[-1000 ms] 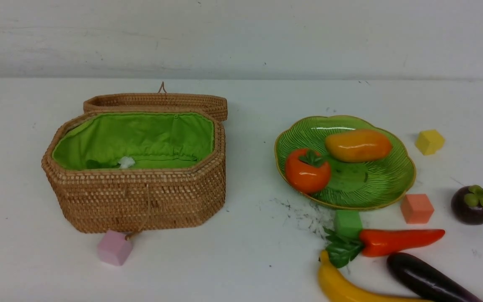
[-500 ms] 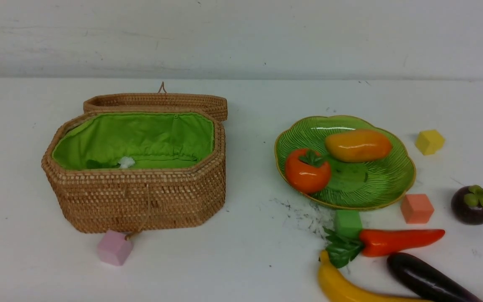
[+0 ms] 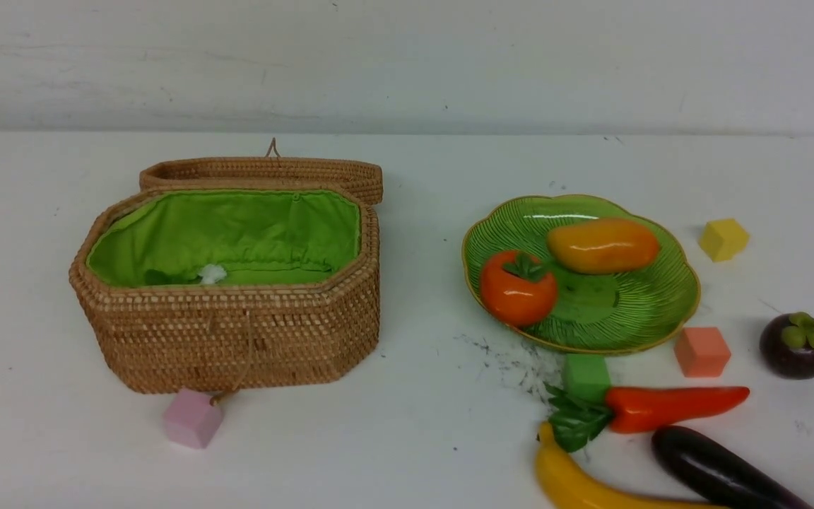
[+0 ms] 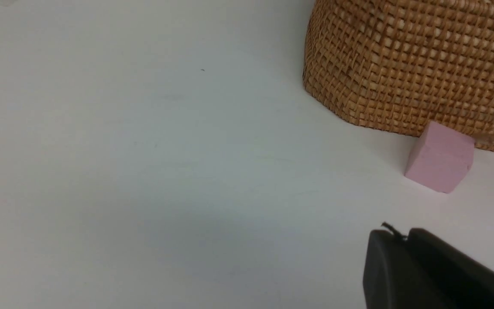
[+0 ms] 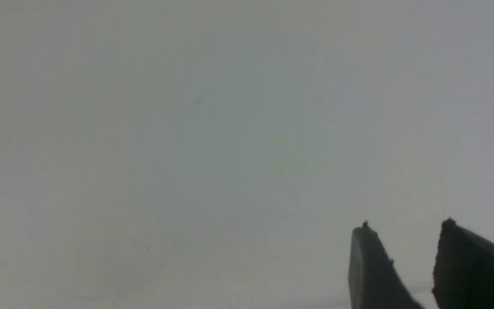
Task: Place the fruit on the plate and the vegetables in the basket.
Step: Use the right arm to grab a banana and put it into the right plate
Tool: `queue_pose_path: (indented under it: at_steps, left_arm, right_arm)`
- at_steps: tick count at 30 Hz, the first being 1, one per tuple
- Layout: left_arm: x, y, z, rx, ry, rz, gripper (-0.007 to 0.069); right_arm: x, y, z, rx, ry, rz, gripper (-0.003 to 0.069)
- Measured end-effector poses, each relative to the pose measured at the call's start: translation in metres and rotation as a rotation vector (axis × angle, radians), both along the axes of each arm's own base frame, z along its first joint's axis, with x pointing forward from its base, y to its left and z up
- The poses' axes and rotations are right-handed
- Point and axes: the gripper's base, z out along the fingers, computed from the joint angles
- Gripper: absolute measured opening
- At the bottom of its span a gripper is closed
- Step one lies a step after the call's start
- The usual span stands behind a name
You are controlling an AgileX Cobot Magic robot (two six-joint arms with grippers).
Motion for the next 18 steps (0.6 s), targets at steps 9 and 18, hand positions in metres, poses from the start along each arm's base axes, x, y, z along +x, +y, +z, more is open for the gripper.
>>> queue_pose_path:
  at_steps: [9, 18]
  left_arm:
    - [0.000, 0.000, 0.000, 0.000, 0.000, 0.000, 0.0050]
    - [0.000, 0.000, 0.000, 0.000, 0.000, 0.000, 0.0053]
  right_arm:
    - [-0.024, 0.000, 0.080, 0.213, 0.014, 0.112, 0.0245]
    - [0.007, -0.003, 0.172, 0.146, 0.432, 0.004, 0.0245]
